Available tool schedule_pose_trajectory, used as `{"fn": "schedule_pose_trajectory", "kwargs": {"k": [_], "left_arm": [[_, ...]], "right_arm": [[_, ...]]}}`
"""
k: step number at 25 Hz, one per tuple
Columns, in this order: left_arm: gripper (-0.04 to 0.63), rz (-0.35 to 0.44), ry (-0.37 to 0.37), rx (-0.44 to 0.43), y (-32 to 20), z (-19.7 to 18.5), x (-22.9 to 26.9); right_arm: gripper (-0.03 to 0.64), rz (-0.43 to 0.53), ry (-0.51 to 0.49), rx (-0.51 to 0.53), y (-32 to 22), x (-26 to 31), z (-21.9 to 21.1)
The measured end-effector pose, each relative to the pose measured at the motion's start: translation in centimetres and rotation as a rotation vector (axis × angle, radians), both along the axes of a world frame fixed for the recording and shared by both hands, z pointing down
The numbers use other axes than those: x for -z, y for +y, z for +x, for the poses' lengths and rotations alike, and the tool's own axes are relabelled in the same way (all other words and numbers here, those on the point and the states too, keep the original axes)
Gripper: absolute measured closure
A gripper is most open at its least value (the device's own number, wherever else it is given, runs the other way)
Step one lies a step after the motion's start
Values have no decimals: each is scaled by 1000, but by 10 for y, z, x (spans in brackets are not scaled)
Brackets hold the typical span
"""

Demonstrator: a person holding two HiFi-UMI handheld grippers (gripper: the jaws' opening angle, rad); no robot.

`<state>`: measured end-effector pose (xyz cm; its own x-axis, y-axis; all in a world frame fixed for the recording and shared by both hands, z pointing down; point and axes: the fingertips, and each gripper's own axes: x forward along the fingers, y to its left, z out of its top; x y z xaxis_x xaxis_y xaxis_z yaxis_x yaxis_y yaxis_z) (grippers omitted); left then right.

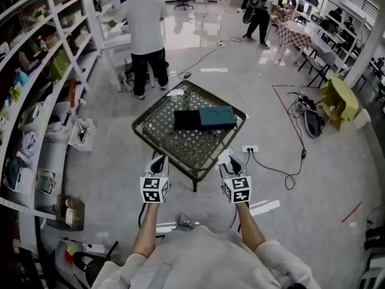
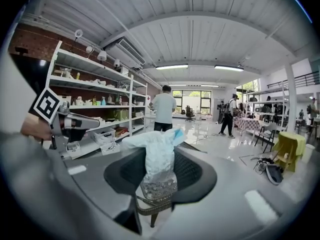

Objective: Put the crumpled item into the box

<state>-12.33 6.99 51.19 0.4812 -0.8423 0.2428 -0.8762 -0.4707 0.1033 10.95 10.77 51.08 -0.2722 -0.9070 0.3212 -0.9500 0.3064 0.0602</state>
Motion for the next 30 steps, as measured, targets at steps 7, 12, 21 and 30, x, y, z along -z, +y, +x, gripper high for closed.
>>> {"fn": "schedule_pose_trajectory", "kwargs": {"k": [7, 12, 21, 30], "left_arm": [[591, 0, 10, -38, -67, -16, -5], [591, -2, 8, -66, -95, -17, -10], [591, -15, -4, -88, -124, -11, -17], [591, -29, -16, -84, -166, 4, -26]], "right_arm": [[474, 1, 9, -35, -55, -3, -18], [474, -5, 8, -51, -80, -10, -25], [474, -18, -1, -55, -106, -20, -27], [474, -25, -12, -41, -153, -29, -15]]}}
